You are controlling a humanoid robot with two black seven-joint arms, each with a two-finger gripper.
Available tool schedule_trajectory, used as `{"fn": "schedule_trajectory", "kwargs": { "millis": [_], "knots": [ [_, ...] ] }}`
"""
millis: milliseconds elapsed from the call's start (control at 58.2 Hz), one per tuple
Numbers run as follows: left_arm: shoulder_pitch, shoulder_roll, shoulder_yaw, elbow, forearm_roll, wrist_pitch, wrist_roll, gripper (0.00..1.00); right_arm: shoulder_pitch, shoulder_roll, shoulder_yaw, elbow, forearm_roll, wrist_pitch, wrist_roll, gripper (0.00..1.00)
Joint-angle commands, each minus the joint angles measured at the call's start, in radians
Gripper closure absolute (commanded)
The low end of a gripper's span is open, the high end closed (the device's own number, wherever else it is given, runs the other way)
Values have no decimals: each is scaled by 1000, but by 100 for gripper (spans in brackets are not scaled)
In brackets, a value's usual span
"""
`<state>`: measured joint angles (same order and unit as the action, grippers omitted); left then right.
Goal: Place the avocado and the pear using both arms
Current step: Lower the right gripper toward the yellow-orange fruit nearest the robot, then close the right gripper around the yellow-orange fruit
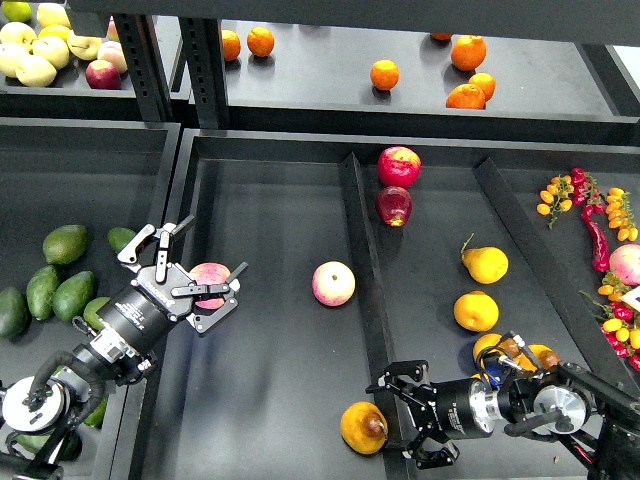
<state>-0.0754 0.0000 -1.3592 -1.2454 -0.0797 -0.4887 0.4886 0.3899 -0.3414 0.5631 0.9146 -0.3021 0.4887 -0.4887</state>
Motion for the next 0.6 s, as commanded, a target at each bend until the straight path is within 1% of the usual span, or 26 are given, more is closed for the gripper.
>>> {"fn": "schedule_trajectory", "kwargs": {
  "millis": [0,155,189,344,584],
  "knots": [
    [0,0,-1,0,0,0,0,1,1,10,4,-17,0,0,0,12],
    [14,0,0,0,0,0,0,1,0,27,8,-34,0,0,0,16],
    [16,0,0,-2,0,0,0,0,0,30,9,-40,0,0,0,19],
    [16,0,0,-8,0,0,0,0,-2,50,8,-49,0,0,0,22],
    [22,0,-1,-9,0,0,0,0,-6,74,11,-76,1,0,0,34]
  ]
}}
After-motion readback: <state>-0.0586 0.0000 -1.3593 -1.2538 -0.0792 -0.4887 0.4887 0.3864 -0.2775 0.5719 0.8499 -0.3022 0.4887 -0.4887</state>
